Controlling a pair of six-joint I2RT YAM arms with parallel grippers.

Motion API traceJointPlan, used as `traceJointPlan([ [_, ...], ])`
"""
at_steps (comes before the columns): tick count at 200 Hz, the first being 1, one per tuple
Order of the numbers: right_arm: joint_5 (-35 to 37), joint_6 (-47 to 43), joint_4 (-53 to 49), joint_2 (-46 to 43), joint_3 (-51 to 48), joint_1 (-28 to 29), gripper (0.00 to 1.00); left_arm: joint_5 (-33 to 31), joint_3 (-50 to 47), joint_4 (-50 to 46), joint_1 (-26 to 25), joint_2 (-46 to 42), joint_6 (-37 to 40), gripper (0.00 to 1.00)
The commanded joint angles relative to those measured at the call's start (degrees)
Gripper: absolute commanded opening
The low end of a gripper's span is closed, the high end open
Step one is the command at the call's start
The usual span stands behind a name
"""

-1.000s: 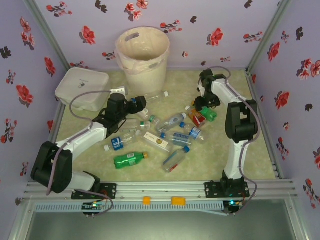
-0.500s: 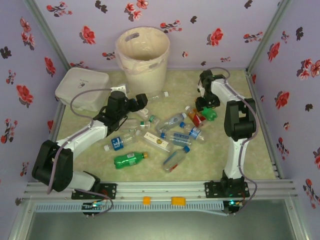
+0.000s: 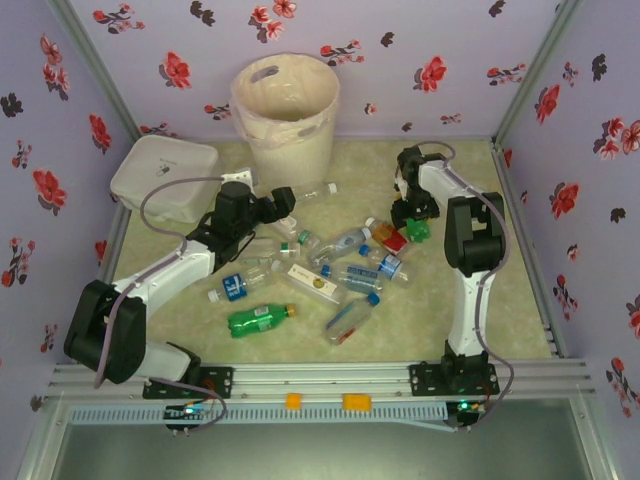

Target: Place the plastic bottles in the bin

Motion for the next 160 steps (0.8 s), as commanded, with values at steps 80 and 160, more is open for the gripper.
traceJointPlan([
  [80, -7.59, 3.35, 4.09, -11.7, 0.33, 0.36, 0.52, -1.09, -0.64, 0.83, 2.71, -3.75, -0.07, 1.0],
  [160, -20.37, 18.28, 27.01, -22.9, 1.76, 9.34, 0.52, -0.96, -5.49, 2.34, 6.79, -8.87, -0.97, 1.0],
])
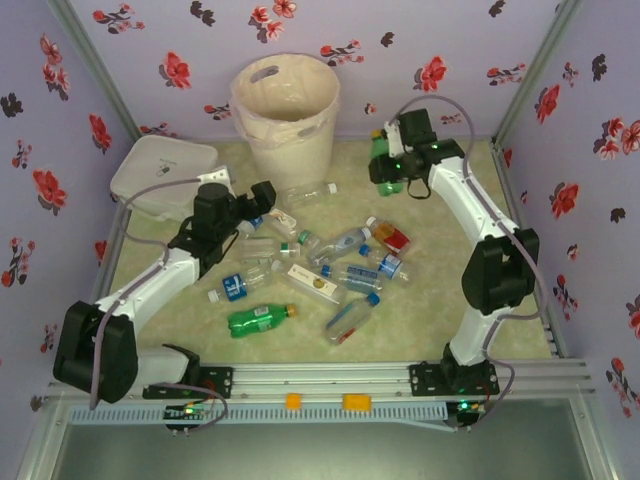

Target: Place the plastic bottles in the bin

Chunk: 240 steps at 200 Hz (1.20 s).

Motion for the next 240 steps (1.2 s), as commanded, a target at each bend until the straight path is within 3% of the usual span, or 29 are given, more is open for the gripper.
traceJointPlan([
  [1, -5.8, 8.43, 11.54, -1.9, 1.44, 2.37, 0.53, -0.85, -1.83, 1.48, 1.08, -2.34, -1.0, 1.0],
  [41, -10.09, 19.31, 28.06, -2.56, 1.78, 3.95, 0.51, -0.82, -3.76, 1.51, 1.91, -3.92, -1.07, 1.0],
  [96, -8.7, 25.95, 50.06, -1.24, 2.05, 6.04, 0.5, -0.5, -4.73, 1.5, 2.15, -4.63, -1.42, 1.0],
  [145, -8.92, 30.24, 68.18, 7.57, 7.63, 6.48, 0.51, 0.25, -4.94, 1.55, 2.19, -4.39, -1.46, 1.0],
  [194, -11.13, 34.24, 70.85, 21.53, 23.29, 6.82, 0.5, 0.39, -6.83, 0.01, 2.57, -6.13, -1.72, 1.0],
  [240, -11.4, 27.32, 56.93, 30.75, 39.92, 9.62, 0.5, 0.34, -9.39, -2.47, 3.54, -8.81, -1.9, 1.0],
])
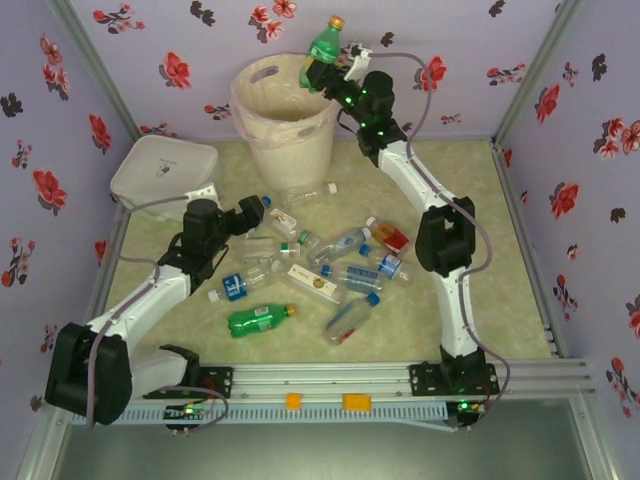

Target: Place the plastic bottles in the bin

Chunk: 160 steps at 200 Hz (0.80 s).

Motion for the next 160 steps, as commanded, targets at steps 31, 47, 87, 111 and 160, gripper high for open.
traceJointPlan([
  [31, 1.79, -10.1, -14.55, 5.73, 15.38, 3.7, 0.52, 0.32, -2.56, -2.21, 1.61, -3.6, -0.4, 1.0],
  [47, 2.99, -11.7, -16.06, 6.02, 15.35, 4.03, 0.54, 0.29, -2.65, -2.63, 1.86, -4.07, -0.33, 1.0],
  [87, 5.65, -15.0, -18.91, 7.24, 16.42, 4.85, 0.61, 0.3, -2.61, -3.58, 2.14, -4.94, 0.08, 1.0],
  [111, 6.28, -15.35, -19.23, 7.79, 16.98, 4.85, 0.7, 0.32, -2.72, -4.06, 2.22, -5.46, -0.03, 1.0],
  [160, 5.56, -16.1, -21.27, 7.42, 19.69, 4.85, 0.87, 0.19, -2.91, -4.63, 2.34, -6.23, -0.05, 1.0],
])
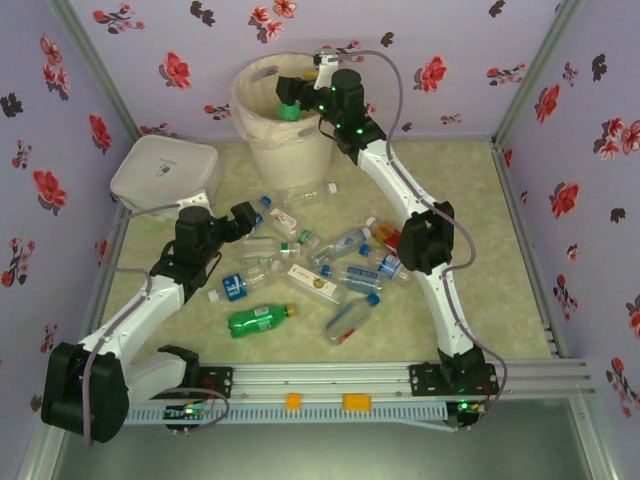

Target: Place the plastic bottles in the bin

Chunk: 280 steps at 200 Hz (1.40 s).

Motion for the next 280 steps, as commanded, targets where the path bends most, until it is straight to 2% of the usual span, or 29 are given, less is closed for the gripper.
traceJointPlan([
  [1, 0.49, -1.43, -0.33, -0.3, 3.58, 0.02, 0.87, 0.21, -0.33, -1.09, 0.65, -1.18, -0.05, 1.0],
  [30, -1.29, -1.33, -1.38, -3.57, 3.01, 0.08, 0.92, 0.25, -0.2, -1.27, 0.76, -1.24, -0.11, 1.0],
  [48, -2.71, -1.61, -2.57, -6.87, 1.34, 0.13, 0.99, 0.32, 0.06, -1.46, 0.75, -0.99, -0.02, 1.0],
  [65, -3.15, -1.89, -3.05, -11.09, -2.58, 0.1, 1.0, 0.47, 0.49, -1.89, 0.77, -0.81, -0.03, 1.0],
  [117, -0.21, -4.49, -8.44, -28.32, -23.98, 0.1, 1.0, 1.17, 2.64, -8.63, 0.73, -1.1, 0.86, 1.0],
  [149, 1.4, -4.23, -13.53, -37.47, -37.92, 0.1, 0.99, 1.38, 4.02, -18.17, 0.76, -3.18, 2.04, 1.0],
  [206, 6.13, -0.13, -12.85, -50.14, -64.11, 0.37, 1.0, 3.41, 4.71, -35.22, 0.66, -7.74, 2.27, 1.0],
  [239, 8.12, 3.28, -10.62, -54.35, -74.59, 0.41, 1.0, 6.73, 2.9, -36.35, 0.37, -8.26, 0.38, 1.0],
  [280, 10.43, 5.08, -9.65, -57.94, -80.71, 0.45, 1.0, 9.07, 2.38, -35.58, -2.58, -4.63, 1.3, 1.0],
])
